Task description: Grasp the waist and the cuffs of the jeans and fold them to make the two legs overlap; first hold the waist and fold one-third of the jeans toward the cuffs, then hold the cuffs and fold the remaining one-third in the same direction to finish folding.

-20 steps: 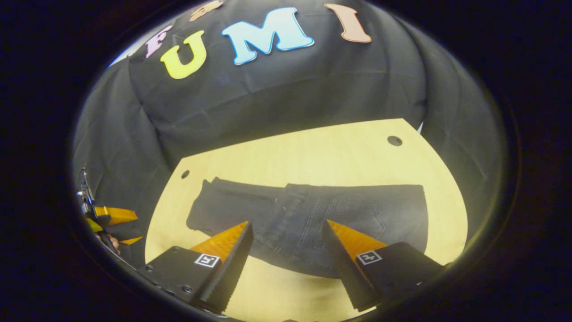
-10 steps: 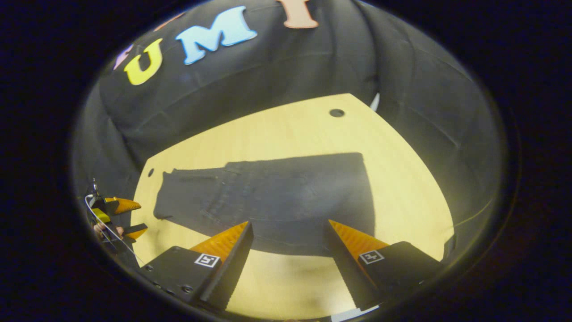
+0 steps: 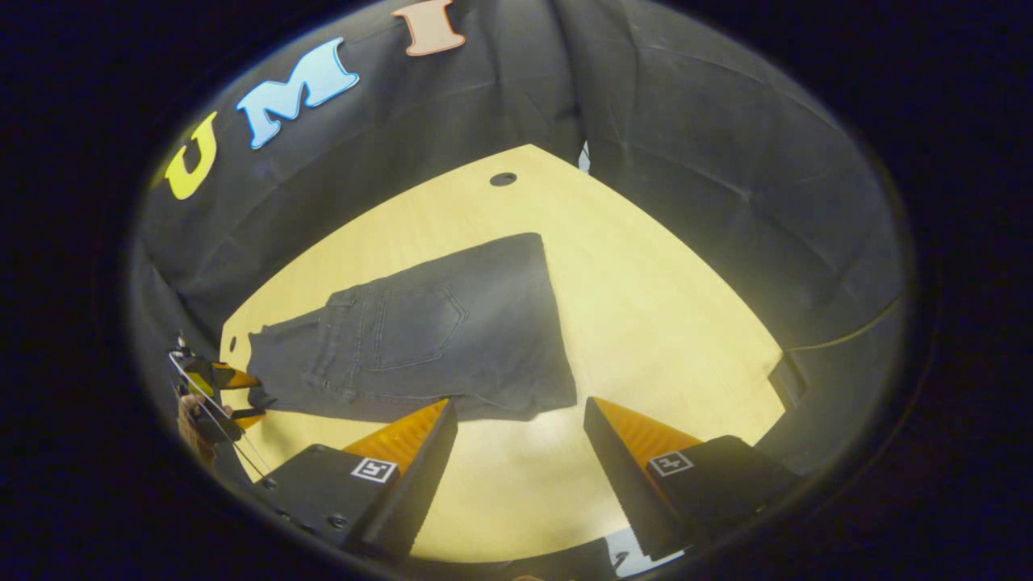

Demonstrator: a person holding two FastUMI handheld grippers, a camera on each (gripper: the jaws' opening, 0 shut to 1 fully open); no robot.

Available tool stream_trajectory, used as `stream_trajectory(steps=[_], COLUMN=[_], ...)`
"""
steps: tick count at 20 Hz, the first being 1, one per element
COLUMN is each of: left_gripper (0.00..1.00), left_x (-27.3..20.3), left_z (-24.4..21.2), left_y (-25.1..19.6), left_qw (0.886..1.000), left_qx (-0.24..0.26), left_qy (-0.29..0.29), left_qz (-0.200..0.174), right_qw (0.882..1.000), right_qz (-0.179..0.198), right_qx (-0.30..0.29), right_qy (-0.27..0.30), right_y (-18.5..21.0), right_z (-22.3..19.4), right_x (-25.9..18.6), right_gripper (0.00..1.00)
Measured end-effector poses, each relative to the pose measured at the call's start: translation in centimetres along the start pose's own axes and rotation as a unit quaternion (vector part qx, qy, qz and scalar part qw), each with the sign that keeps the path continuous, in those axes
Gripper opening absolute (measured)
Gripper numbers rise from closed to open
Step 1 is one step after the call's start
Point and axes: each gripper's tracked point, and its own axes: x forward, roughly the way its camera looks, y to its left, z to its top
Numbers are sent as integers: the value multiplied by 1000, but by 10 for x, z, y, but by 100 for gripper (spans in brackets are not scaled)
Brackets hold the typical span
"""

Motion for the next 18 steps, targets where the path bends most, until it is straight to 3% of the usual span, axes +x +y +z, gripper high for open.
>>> stream_trajectory(steps=[2,4,6,7,8,9,13,14,18], left_gripper=[92,83,45,33,33,23,10,15,14], left_x=[2,1,0,-3,-6,-8,-22,-31,-86], left_z=[-1,0,6,12,14,17,34,40,76], left_y=[2,4,2,-1,-3,-8,-25,-32,-79], left_qw=[999,999,998,997,996,996,998,998,992], left_qx=[8,-6,-56,-73,-87,-88,-57,-42,39], left_qy=[-11,-11,-23,-29,-28,-28,-35,-44,-119], left_qz=[32,30,6,-4,-13,-15,6,9,-5], right_qw=[1000,1000,1000,1000,1000,999,999,999,999], right_qz=[6,12,14,13,12,13,20,21,23], right_qx=[-7,-1,12,20,27,34,37,33,36], right_qy=[4,7,9,7,6,6,13,13,14], right_y=[4,6,5,3,1,1,-2,-3,-14], right_z=[-7,-11,-12,-11,-11,-10,-12,-12,-12], right_x=[-2,-5,-5,-6,-8,-9,-10,-10,-11], right_gripper=[97,96,96,97,97,97,97,97,96])
